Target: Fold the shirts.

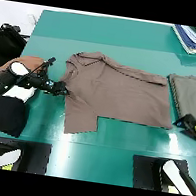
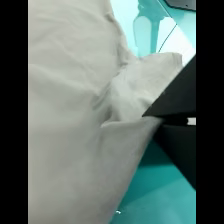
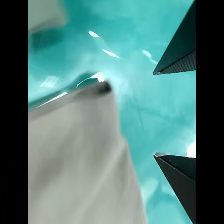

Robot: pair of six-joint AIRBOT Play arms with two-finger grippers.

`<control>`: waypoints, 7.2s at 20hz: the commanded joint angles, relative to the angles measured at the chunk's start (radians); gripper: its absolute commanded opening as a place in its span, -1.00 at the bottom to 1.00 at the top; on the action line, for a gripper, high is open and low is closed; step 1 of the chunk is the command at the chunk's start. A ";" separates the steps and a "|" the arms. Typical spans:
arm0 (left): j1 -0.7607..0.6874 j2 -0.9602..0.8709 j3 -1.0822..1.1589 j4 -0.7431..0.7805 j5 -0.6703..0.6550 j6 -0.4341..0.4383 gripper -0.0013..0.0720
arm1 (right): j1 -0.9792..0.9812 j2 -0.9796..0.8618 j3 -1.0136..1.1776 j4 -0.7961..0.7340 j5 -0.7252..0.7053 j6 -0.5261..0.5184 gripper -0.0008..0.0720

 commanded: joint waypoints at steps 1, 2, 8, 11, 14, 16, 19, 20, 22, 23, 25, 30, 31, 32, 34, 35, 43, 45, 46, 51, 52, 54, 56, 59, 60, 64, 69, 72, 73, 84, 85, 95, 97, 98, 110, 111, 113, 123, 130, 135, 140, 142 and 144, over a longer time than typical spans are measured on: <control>-0.001 0.001 0.004 -0.002 -0.018 0.013 -0.89 | -0.099 0.009 -0.158 0.071 -0.095 -0.025 0.40; -0.001 0.001 0.004 -0.002 -0.019 0.013 -0.89 | -0.100 0.009 -0.171 0.096 -0.132 -0.028 0.40; -0.001 0.001 0.004 -0.003 -0.019 0.013 -0.89 | 0.016 -0.076 -0.174 0.253 -0.264 -0.038 0.31; -0.001 0.001 0.006 -0.002 -0.019 0.016 -0.89 | 0.150 -0.153 -0.151 0.251 -0.338 -0.037 -0.27; -0.001 0.010 0.063 0.002 -0.059 0.016 -0.89 | 0.252 -0.145 -0.052 0.242 -0.328 -0.038 -0.92; 0.000 0.077 0.150 0.023 -0.058 0.004 -0.89 | 0.301 -0.072 0.061 0.241 -0.291 -0.040 -0.92; 0.002 0.230 0.383 0.116 -0.044 -0.054 -0.89 | 0.337 0.067 0.332 0.244 -0.227 -0.041 -0.92; 0.002 0.280 0.491 0.159 -0.040 -0.073 -0.89 | 0.339 0.105 0.434 0.243 -0.208 -0.041 -0.92; 0.002 0.351 0.710 0.223 -0.041 -0.075 -0.89 | 0.337 0.171 0.648 0.237 -0.197 -0.041 -0.92; 0.002 0.374 0.832 0.252 -0.040 -0.083 -0.89 | 0.328 0.194 0.755 0.232 -0.192 -0.040 -0.92; 0.002 0.399 1.047 0.309 -0.037 -0.102 -0.89 | 0.295 0.222 0.947 0.222 -0.172 -0.032 -0.92; 0.002 0.398 1.292 0.447 -0.011 -0.154 -0.90 | 0.151 0.160 1.344 0.220 0.023 0.002 -0.92; 0.002 0.398 1.283 0.459 -0.019 -0.156 -0.90 | 0.138 0.131 1.405 0.222 0.058 0.024 -0.92; 0.002 0.389 1.254 0.472 -0.027 -0.175 -0.90 | 0.138 0.107 1.438 0.225 0.072 0.034 -0.92; 0.002 0.362 1.182 0.473 -0.073 -0.175 -0.89 | 0.149 0.063 1.441 0.253 0.079 0.044 -0.92; 0.002 0.335 1.144 0.474 -0.106 -0.175 -0.89 | 0.171 0.044 1.403 0.261 0.078 0.044 -0.92; 0.002 -0.023 0.792 0.406 -0.173 -0.174 -0.89 | 0.563 -0.259 0.996 -0.127 0.118 0.045 -0.92; 0.002 -0.153 0.750 0.404 -0.148 -0.175 -0.89 | 0.607 -0.377 0.952 -0.149 0.085 0.045 -0.92; 0.002 -0.217 0.750 0.402 -0.132 -0.175 -0.89 | 0.608 -0.441 0.950 -0.140 0.066 0.045 -0.92; 0.002 -0.444 0.816 0.380 0.033 -0.175 -0.89 | 0.606 -0.681 1.099 -0.141 0.040 0.045 -0.92; 0.003 -0.474 0.848 0.379 0.028 -0.175 -0.89 | 0.606 -0.713 1.147 -0.140 0.045 0.045 -0.92; 0.008 -0.504 0.889 0.379 0.006 -0.173 -0.89 | 0.607 -0.754 1.225 -0.140 0.072 0.046 -0.92; 0.033 -0.504 0.896 0.379 -0.060 -0.159 -0.89 | 0.607 -0.753 1.239 -0.141 0.115 0.045 -0.92; 0.076 -0.503 0.867 0.380 -0.254 -0.083 -0.89 | 0.607 -0.681 1.104 -0.140 0.108 0.044 -0.92; 0.079 -0.503 0.846 0.380 -0.287 -0.050 -0.89 | 0.610 -0.652 1.036 -0.142 0.093 0.043 -0.92; 0.078 -0.503 0.718 0.362 -0.245 -0.029 -0.89 | 0.611 -0.559 0.760 -0.111 -0.009 0.045 -0.92; 0.078 -0.503 0.622 0.359 -0.217 -0.074 -0.88 | 0.611 -0.530 0.590 0.000 -0.149 0.049 -0.88; 0.087 -0.478 0.628 0.364 -0.258 -0.100 0.52 | 0.609 -0.525 0.620 0.001 -0.117 0.048 -0.17; 0.095 -0.451 0.627 0.370 -0.295 -0.100 0.53 | 0.603 -0.507 0.635 0.000 -0.087 0.047 -0.16; 0.125 0.132 -0.171 0.417 -0.232 -0.211 0.53 | 0.501 -0.048 0.418 -0.010 -0.085 0.035 0.01; 0.125 0.135 -0.224 0.362 -0.214 -0.192 0.53 | 0.501 -0.043 0.415 -0.010 -0.089 0.035 0.01; 0.032 0.140 -0.338 0.073 -0.056 -0.071 -0.89 | 0.480 -0.058 0.415 -0.077 0.022 0.016 0.01; 0.032 0.140 -0.320 0.095 -0.091 -0.071 -0.89 | 0.422 -0.079 0.390 -0.142 0.109 0.003 0.01; 0.032 0.140 -0.315 0.105 -0.108 -0.069 -0.90 | 0.372 -0.078 0.338 -0.167 0.125 0.001 0.19; 0.032 0.151 -0.253 0.132 -0.106 -0.063 -0.90 | 0.158 -0.135 -0.177 0.074 -0.053 -0.038 0.20; 0.032 0.172 -0.245 0.135 -0.107 -0.072 -0.90 | 0.183 -0.166 -0.165 0.094 -0.055 -0.038 0.18; 0.032 0.214 -0.238 0.165 -0.114 -0.097 -0.90 | 0.257 -0.227 -0.140 0.094 -0.079 -0.042 -0.42; 0.032 0.522 -0.177 0.328 -0.417 -0.229 -0.90 | 0.441 0.052 0.163 -0.177 0.136 0.027 -0.92; 0.032 0.286 0.049 0.333 -0.106 -0.166 -0.90 | 0.511 -0.148 0.415 -0.167 0.079 0.038 -0.93; 0.032 -0.033 0.218 0.332 -0.001 -0.115 -0.89 | 0.571 -0.426 0.590 -0.135 0.039 0.056 -0.92; 0.032 -0.132 0.279 0.332 0.037 -0.126 0.53 | 0.561 -0.571 0.688 -0.009 -0.004 0.036 0.01; 0.032 -0.131 0.307 0.331 0.002 -0.124 0.30 | 0.536 -0.587 0.713 -0.008 0.010 -0.018 0.09; 0.032 -0.128 0.334 0.318 -0.031 -0.122 -0.23 | 0.476 -0.586 0.710 -0.008 0.036 -0.063 0.10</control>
